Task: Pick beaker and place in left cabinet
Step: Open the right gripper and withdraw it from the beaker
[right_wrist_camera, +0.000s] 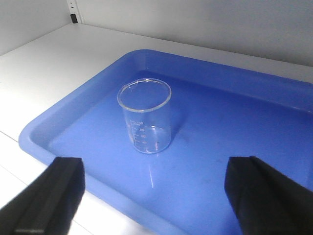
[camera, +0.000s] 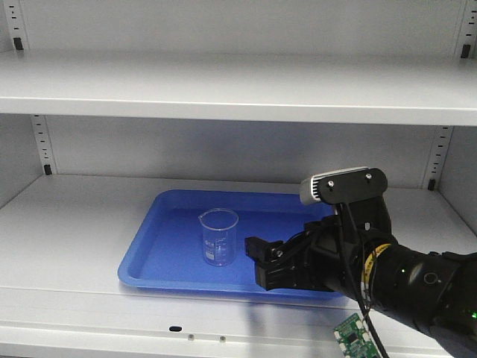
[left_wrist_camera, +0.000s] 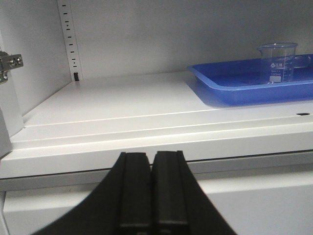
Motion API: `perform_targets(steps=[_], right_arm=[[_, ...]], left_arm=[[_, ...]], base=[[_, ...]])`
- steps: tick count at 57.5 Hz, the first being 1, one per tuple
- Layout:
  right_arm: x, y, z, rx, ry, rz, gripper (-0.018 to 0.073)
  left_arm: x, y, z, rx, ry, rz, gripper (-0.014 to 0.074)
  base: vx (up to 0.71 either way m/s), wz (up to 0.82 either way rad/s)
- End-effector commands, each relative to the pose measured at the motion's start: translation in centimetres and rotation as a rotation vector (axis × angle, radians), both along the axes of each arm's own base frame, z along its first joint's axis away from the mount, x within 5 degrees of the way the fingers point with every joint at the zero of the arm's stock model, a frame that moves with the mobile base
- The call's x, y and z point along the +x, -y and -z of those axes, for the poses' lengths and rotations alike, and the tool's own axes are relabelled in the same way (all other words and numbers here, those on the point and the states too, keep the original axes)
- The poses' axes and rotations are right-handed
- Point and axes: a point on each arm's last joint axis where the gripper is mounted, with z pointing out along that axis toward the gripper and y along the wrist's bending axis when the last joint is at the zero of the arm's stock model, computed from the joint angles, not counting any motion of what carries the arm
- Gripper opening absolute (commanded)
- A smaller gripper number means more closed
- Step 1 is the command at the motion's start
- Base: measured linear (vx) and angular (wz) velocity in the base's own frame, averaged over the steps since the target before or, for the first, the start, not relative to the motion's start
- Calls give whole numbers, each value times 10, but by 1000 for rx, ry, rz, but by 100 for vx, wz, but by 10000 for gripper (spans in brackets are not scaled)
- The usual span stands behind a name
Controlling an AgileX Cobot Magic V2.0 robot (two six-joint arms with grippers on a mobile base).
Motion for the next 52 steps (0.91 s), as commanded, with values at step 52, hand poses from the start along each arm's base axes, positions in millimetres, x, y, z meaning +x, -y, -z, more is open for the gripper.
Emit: perform_targets(steps=[52], right_arm=[[2, 28, -28, 175, 10, 114, 437]], left_arm=[[-1, 0, -3, -22, 84, -1, 1]], base=[[0, 0]])
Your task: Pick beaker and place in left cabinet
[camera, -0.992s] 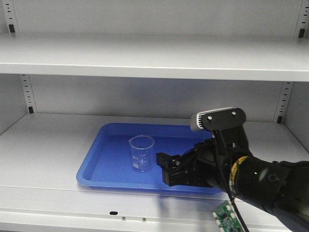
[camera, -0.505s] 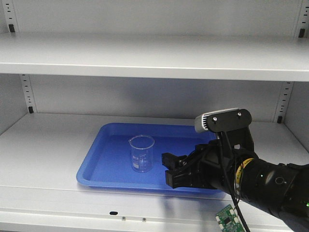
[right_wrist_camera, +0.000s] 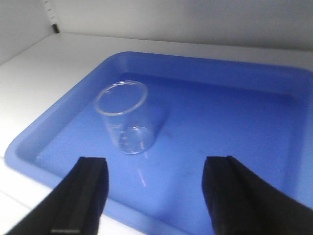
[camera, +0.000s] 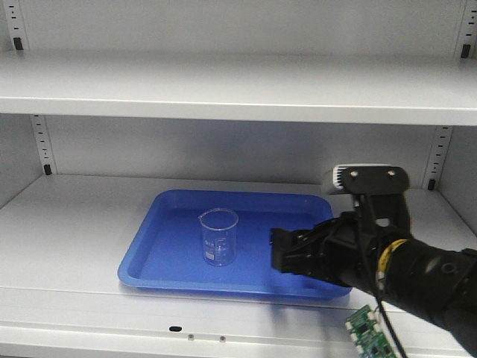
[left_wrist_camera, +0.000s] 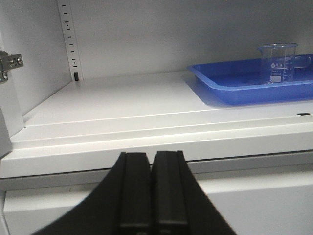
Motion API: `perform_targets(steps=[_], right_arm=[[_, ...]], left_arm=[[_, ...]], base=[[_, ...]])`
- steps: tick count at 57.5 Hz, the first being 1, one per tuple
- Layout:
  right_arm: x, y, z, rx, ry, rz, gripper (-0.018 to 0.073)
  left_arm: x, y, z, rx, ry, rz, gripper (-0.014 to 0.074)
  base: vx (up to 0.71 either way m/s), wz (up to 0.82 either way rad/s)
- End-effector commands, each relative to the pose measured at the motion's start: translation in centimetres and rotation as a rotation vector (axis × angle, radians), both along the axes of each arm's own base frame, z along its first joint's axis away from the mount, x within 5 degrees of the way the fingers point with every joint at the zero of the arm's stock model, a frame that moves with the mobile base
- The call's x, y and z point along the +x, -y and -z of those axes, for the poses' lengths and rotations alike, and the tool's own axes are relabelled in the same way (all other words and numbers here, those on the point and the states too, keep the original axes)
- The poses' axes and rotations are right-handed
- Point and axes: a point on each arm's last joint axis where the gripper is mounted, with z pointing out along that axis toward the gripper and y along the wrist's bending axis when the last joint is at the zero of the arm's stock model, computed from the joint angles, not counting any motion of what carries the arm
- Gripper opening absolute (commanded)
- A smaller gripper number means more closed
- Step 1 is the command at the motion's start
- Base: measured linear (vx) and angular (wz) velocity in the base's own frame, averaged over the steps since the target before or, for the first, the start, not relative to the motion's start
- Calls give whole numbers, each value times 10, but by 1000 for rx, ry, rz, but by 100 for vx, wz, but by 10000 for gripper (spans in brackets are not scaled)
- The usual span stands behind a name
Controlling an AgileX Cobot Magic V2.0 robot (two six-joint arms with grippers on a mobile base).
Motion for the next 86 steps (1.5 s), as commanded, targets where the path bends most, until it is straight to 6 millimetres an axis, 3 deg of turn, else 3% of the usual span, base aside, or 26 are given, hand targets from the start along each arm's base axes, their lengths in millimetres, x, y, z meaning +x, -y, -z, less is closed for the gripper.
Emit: perform_targets(steps=[1, 12, 28, 34, 40, 56, 70, 86], right_arm=[[-1, 12, -26, 75, 89, 25, 431], [5, 35, -31, -62, 169, 55, 293], [0, 89, -44, -110, 157, 222, -14], [-9, 107, -40, -126, 147, 279, -11], [-24, 118, -23, -133, 130, 312, -9], [-82, 139, -1, -117, 221, 388, -7], [-131, 142, 10, -93, 330, 404, -6], [-177, 142, 48, -79, 390, 399, -3]], left_arm=[[-1, 0, -3, -22, 84, -1, 1], [-1, 0, -3, -22, 84, -1, 1], [-1, 0, -3, -22, 84, -1, 1], [-1, 0, -3, -22, 84, -1, 1], [-1, 0, -3, -22, 84, -1, 1], [-1, 0, -3, -22, 84, -1, 1], [-1, 0, -3, -22, 84, -1, 1], [-1, 0, -3, -22, 84, -1, 1]], base=[[0, 0], [0, 0], [0, 0], [0, 0], [0, 0], [0, 0], [0, 0], [0, 0]])
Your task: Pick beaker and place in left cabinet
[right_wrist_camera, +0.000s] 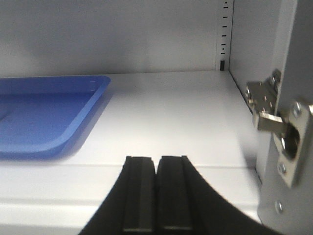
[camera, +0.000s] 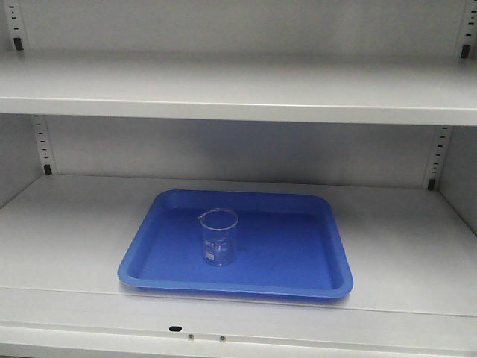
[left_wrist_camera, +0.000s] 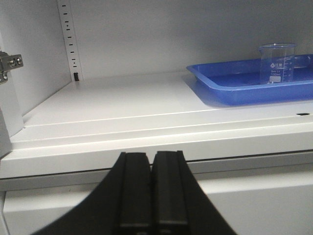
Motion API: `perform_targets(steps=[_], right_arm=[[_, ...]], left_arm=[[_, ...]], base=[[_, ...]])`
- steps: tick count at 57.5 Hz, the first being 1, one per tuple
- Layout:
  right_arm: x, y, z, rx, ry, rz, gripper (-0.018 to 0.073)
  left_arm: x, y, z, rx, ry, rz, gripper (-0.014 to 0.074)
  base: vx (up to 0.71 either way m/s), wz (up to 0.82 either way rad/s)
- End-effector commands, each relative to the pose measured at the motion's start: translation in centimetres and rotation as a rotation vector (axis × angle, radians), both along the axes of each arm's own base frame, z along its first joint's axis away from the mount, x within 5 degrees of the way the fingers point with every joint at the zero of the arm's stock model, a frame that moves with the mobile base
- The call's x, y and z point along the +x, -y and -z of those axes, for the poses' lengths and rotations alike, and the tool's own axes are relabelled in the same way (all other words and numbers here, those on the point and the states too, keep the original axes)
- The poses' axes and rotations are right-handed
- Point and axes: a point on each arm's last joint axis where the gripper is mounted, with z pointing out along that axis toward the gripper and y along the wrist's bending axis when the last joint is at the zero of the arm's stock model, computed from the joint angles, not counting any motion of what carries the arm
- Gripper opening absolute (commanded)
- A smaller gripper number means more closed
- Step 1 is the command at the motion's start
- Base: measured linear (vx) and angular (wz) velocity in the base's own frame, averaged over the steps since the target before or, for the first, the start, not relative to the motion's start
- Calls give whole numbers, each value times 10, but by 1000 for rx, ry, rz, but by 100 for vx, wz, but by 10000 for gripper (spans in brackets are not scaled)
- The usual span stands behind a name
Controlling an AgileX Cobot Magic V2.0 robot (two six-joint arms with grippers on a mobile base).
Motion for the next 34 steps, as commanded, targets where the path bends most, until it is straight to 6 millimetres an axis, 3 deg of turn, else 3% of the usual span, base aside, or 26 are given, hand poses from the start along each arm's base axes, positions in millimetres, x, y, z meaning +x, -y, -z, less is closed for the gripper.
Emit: perform_targets(steps=[1, 19, 34], right_arm=[[-13, 0, -4, -16, 134, -6, -3], [-48, 1, 36, -11, 282, -11, -3], [-51, 0, 64, -6, 302, -15, -3]], left_arm=[[-1, 0, -3, -22, 84, -1, 1], [-1, 0, -3, -22, 84, -1, 1], [-1, 0, -3, -22, 84, -1, 1]], base=[[0, 0], [0, 0], [0, 0]])
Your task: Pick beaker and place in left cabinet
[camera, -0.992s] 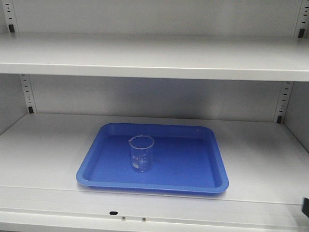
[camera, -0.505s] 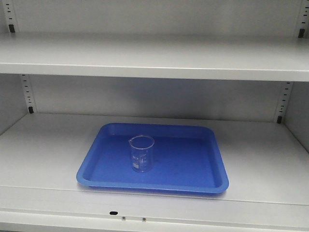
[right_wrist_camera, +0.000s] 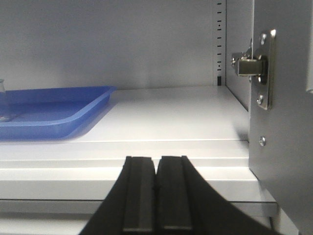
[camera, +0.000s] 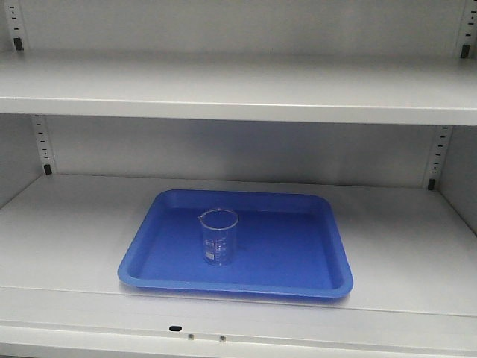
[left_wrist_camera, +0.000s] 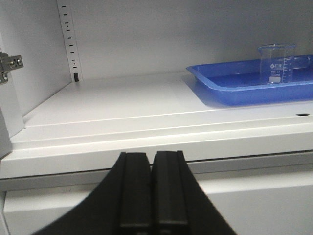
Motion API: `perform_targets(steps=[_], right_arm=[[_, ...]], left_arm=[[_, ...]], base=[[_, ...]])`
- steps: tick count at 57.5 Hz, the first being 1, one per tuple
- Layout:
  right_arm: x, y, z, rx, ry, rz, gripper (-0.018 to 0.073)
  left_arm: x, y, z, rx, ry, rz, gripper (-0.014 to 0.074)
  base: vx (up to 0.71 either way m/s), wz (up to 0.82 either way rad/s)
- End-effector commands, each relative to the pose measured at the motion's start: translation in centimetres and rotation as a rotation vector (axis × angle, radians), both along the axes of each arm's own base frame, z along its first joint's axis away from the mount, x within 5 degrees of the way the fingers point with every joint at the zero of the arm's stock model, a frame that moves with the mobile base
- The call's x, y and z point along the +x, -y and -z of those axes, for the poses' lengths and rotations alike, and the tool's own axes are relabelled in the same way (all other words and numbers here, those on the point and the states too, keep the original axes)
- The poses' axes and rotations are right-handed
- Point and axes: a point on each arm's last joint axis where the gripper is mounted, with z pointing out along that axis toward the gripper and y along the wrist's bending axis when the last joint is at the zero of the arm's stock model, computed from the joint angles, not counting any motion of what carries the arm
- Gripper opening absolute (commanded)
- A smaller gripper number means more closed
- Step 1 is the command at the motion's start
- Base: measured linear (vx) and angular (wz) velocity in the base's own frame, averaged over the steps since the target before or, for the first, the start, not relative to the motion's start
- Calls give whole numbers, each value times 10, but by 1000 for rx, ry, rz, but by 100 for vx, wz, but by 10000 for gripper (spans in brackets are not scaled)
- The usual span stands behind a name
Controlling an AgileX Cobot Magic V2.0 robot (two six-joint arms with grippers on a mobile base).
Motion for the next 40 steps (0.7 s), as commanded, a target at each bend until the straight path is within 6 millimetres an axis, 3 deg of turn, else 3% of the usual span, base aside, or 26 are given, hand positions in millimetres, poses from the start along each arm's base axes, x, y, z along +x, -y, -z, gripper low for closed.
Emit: perform_targets(steps=[1, 40], right_arm=[[-2, -1, -8, -13, 110, -8, -3], [-2, -1, -7, -13, 106, -8, -3]], left_arm=[[-1, 0, -3, -22, 84, -1, 1], [-1, 0, -3, -22, 84, -1, 1]], base=[[0, 0], [0, 0]])
